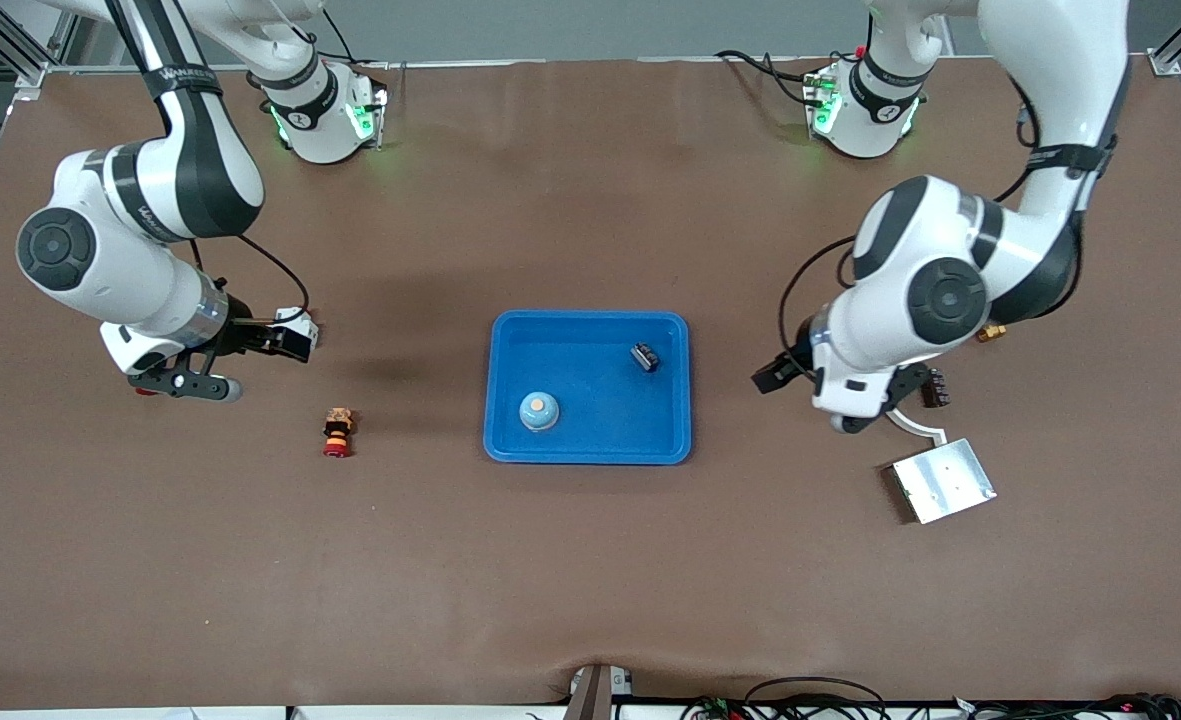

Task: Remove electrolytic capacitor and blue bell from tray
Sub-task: 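Reach the left gripper to the capacitor while the right gripper reaches the bell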

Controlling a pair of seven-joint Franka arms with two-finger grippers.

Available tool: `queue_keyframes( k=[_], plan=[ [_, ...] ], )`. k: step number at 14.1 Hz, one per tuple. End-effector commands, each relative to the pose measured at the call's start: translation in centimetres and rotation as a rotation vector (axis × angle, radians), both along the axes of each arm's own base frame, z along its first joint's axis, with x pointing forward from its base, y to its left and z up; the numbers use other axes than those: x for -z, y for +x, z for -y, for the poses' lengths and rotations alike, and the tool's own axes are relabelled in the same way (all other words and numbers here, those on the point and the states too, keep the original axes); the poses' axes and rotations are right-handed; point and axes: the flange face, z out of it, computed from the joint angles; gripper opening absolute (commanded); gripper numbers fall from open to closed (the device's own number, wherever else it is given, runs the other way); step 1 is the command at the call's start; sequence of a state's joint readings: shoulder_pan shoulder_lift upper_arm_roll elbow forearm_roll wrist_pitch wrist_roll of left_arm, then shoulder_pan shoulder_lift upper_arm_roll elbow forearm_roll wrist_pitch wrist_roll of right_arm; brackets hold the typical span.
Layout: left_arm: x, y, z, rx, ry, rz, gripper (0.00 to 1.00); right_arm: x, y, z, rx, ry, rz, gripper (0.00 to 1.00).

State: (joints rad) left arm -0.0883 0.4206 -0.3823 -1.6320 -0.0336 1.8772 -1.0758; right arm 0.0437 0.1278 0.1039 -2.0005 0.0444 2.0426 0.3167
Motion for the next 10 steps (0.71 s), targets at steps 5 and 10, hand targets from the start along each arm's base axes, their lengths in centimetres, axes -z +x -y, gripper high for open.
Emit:
queue_keyframes(
  k=[5,10],
  plan=[
    [2.7,-1.2,10.2,-0.194,-0.013,0.010,1.00,-2.3,0.8,-5.4,0.145,-0.006,0.052,1.00],
    [7.0,-3.0,14.1,-0.222,-0.006,-0.010,1.00,-2.6,1.2,-11.8,0.254,-0.006,0.068,1.00]
  ],
)
